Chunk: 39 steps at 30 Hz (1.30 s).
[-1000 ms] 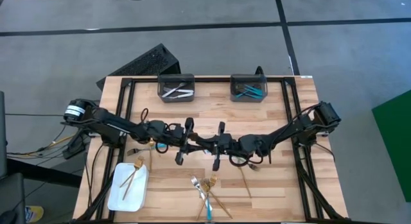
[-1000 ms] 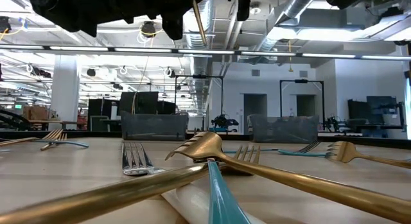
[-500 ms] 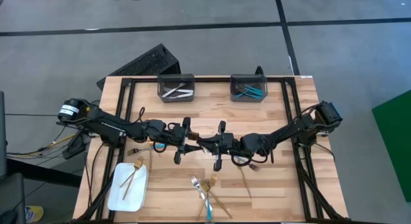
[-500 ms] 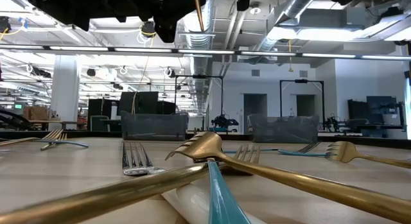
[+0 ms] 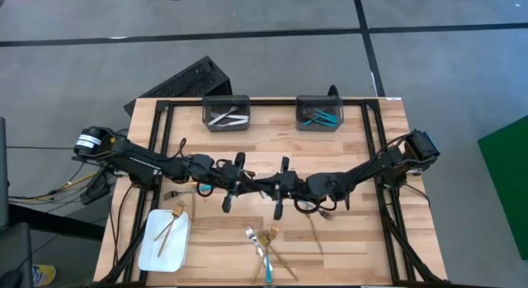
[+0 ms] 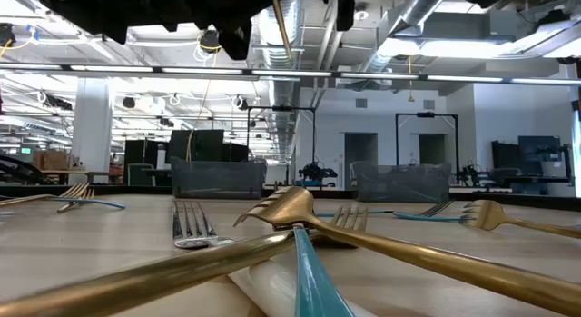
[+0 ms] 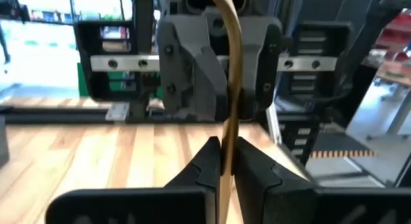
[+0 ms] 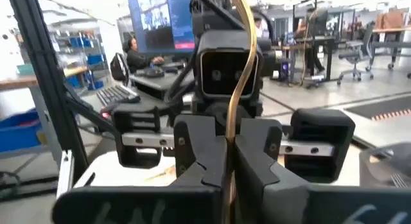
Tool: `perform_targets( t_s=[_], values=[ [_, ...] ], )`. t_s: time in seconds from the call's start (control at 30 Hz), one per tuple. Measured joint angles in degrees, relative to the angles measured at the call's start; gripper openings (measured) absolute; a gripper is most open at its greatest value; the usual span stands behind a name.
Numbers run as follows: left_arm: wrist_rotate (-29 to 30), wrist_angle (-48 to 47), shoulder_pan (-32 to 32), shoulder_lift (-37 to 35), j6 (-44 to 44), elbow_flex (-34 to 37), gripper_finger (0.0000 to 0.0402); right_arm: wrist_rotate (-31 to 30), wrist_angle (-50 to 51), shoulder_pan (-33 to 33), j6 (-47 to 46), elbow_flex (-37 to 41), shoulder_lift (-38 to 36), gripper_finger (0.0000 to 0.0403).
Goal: Sort silverware by color (type)
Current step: Put the gold fork into the white bin
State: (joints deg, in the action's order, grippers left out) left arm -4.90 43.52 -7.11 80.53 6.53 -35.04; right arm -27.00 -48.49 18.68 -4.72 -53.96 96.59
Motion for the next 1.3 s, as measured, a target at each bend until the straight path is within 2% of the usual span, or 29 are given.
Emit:
perform_targets(
  t_s=[0.1,0.27,0.47,0.57,0.77,0.9,1.13,1.3],
  values=[
    [2.35,-5.43,-0.9,-0.13,-0.01,-0.14,0.0012,-2.09,0.92,0.24,-0.21,0.12,0.18,0.0062],
    [8.55,-18.11,-3.87,-0.52,4.27,-0.03,0.0012,-13.03,2.43,1.29,2.57,0.07,0.1,0.0095],
    [14.46,-41.69,-10.47,-7.14,19.69,0.03,0.0012,-27.21,4.57,2.48,4.15,0.01,0.01,0.0126],
    [17.04,-51.92,-16.13,-13.61,29.4,0.03,0.0012,-31.22,6.27,2.61,4.17,0.01,0.01,0.0134],
    [26.95,-63.92,-32.38,-27.24,52.25,0.03,0.0012,-31.7,8.26,1.85,3.41,0.02,0.03,0.0139],
    [32.11,-69.65,-44.92,-31.8,67.74,0.01,0.0012,-31.7,8.4,1.36,2.83,0.03,0.02,0.0139],
    [32.22,-80.72,-61.34,-30.86,90.14,-0.01,0.0011,-31.65,8.2,1.0,2.78,0.02,0.01,0.0139],
    [31.46,-90.55,-66.27,-27.79,103.86,-0.01,0.002,-31.62,8.19,1.19,2.47,0.03,0.02,0.0139]
  ],
)
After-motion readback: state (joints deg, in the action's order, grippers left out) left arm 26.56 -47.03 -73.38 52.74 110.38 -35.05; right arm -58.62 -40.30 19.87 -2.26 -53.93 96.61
